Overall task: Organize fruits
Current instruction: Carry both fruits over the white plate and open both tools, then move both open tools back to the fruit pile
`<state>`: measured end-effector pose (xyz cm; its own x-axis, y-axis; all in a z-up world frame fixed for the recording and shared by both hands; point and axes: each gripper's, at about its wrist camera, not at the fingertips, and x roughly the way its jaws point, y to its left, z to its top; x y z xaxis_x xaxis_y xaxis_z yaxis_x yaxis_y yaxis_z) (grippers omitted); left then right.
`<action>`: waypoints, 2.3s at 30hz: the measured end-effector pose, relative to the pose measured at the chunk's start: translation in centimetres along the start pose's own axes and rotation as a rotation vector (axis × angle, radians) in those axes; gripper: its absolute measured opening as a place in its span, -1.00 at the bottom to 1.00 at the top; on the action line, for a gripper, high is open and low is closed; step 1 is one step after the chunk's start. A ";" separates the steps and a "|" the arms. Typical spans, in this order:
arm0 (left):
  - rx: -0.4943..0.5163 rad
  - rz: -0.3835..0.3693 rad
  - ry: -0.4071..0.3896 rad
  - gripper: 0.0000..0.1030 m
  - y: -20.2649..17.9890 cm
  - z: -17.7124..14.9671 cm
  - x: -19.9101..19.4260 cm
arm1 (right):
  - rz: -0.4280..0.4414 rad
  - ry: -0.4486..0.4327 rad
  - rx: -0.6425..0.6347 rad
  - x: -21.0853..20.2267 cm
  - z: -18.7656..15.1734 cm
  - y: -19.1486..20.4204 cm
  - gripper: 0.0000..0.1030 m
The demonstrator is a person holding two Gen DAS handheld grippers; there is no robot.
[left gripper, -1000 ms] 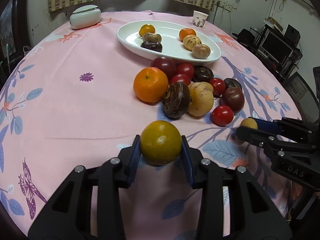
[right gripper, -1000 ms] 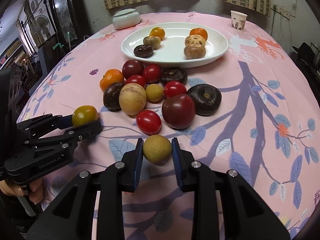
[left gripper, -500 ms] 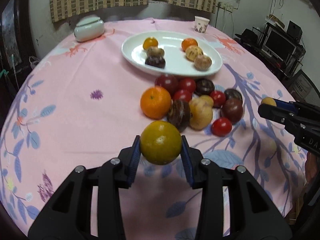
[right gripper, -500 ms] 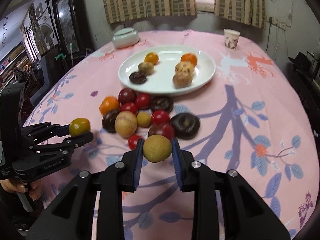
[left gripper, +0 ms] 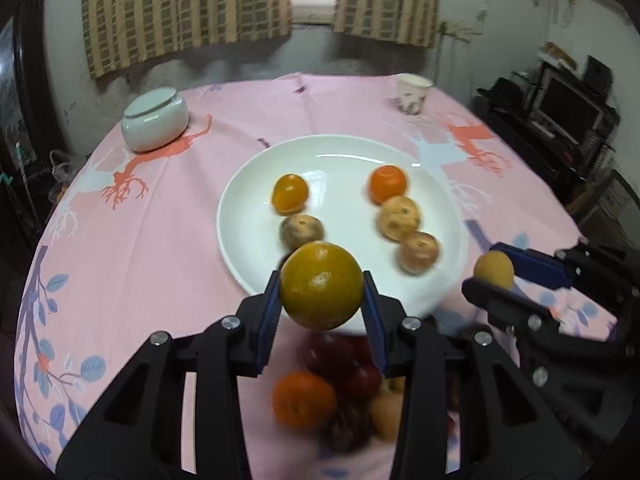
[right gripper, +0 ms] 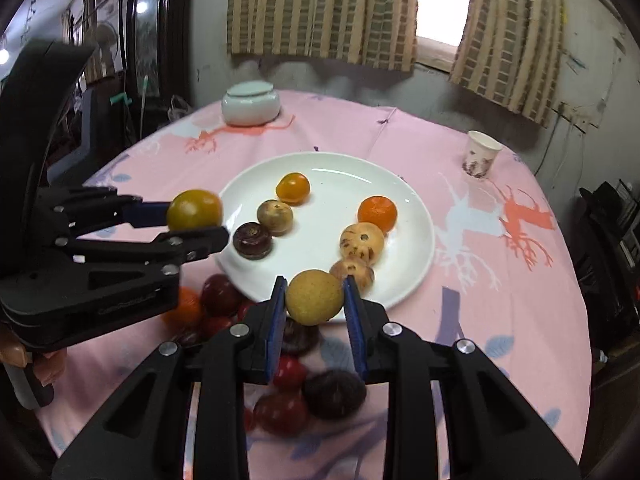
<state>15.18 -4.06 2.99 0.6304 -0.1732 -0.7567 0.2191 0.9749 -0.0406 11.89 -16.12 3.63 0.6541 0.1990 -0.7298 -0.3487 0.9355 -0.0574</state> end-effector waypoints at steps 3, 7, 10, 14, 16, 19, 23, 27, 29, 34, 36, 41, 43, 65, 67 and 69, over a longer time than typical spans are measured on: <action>-0.017 0.020 0.031 -0.24 0.8 1.1 2.9 | -0.016 0.069 -0.041 3.8 0.9 0.7 -0.45; -0.035 0.054 0.050 -0.24 2.0 1.9 5.6 | 0.001 0.097 -0.038 6.8 1.5 1.1 -0.45; -0.079 0.044 0.081 -0.24 3.1 2.2 7.2 | 0.021 0.114 -0.002 8.5 2.3 0.5 -0.45; -0.079 0.038 0.066 -0.23 3.2 2.8 7.4 | 0.021 0.166 -0.025 10.5 2.6 0.4 -0.17; -0.071 0.051 0.062 0.03 3.1 2.8 7.4 | 0.032 0.140 -0.031 10.2 2.6 0.6 0.14; -0.047 0.107 0.025 0.23 2.7 2.5 6.5 | 0.025 0.135 -0.023 9.2 2.4 0.4 0.14; -0.069 0.083 0.012 0.33 3.1 2.3 4.6 | -0.009 0.100 -0.023 6.0 1.6 -0.3 0.14; -0.086 0.029 -0.005 0.38 2.8 1.5 2.4 | -0.028 0.052 -0.007 2.4 0.3 -1.4 0.15; -0.055 0.027 -0.023 0.40 1.9 0.8 1.2 | -0.023 0.045 0.019 0.9 -0.6 -2.0 0.15; 0.017 0.025 -0.058 0.54 -0.2 -2.0 -1.7 | 0.011 0.005 0.112 -2.6 -3.6 -3.1 0.40; 0.027 0.031 -0.055 0.54 -0.6 -3.4 -2.2 | 0.034 -0.016 0.163 -3.6 -5.3 -3.4 0.54; 0.020 0.032 -0.028 0.54 -0.7 -7.0 -2.8 | 0.060 -0.015 0.223 -5.2 -8.9 -2.8 0.59; -0.009 0.010 -0.008 0.54 -0.4 -8.3 -3.0 | 0.078 -0.007 0.249 -5.5 -10.0 -2.6 0.59; -0.023 -0.025 0.074 0.74 0.2 -11.6 -1.3 | 0.165 0.039 0.282 -3.8 -13.5 0.4 0.78; -0.020 -0.006 0.066 0.74 0.3 -11.7 -1.5 | 0.172 0.044 0.285 -3.7 -13.6 0.4 0.78; -0.009 -0.011 0.056 0.74 0.3 -11.6 -1.8 | 0.192 0.046 0.282 -3.6 -13.6 0.5 0.78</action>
<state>5.47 -1.86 -3.29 0.5852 -0.1756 -0.7916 0.2184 0.9743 -0.0546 0.23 -20.35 -3.02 0.5614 0.3717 -0.7394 -0.2588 0.9275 0.2698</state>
